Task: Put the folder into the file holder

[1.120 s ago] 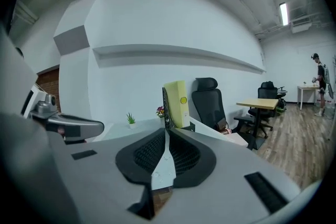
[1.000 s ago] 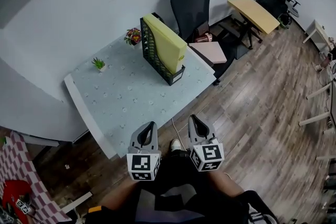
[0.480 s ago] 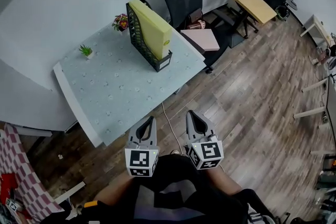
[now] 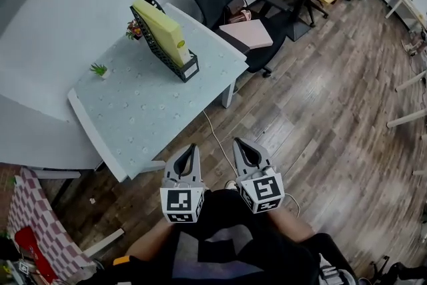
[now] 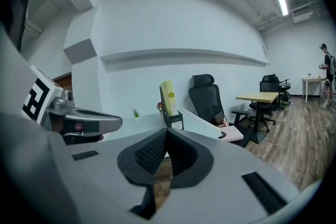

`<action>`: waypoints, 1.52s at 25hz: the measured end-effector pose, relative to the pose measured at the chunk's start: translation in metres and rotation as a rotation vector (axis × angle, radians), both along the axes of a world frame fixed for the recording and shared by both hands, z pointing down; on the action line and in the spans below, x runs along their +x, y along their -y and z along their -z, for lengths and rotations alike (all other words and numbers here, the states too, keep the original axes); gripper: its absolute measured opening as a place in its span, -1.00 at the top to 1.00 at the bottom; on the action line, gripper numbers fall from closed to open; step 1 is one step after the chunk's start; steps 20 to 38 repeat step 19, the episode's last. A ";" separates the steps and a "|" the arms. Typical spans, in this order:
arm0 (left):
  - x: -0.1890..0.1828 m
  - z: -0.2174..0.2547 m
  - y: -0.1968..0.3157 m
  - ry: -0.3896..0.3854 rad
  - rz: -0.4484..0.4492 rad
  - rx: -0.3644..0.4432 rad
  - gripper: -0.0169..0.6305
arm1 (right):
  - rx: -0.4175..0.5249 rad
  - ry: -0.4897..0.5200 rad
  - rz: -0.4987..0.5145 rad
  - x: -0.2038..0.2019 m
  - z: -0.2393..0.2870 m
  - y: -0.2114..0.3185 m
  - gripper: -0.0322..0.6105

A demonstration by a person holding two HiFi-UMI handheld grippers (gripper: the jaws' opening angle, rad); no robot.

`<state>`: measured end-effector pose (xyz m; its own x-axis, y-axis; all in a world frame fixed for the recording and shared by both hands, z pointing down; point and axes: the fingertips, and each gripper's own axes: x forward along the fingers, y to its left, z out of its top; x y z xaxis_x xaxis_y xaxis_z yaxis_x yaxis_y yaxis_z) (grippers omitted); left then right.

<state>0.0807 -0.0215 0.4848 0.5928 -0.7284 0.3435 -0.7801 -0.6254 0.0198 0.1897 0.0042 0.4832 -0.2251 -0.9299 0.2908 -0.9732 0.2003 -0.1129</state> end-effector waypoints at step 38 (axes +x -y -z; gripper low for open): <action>0.053 0.014 -0.019 0.012 -0.035 0.043 0.93 | 0.031 0.022 -0.009 0.042 0.009 -0.027 0.86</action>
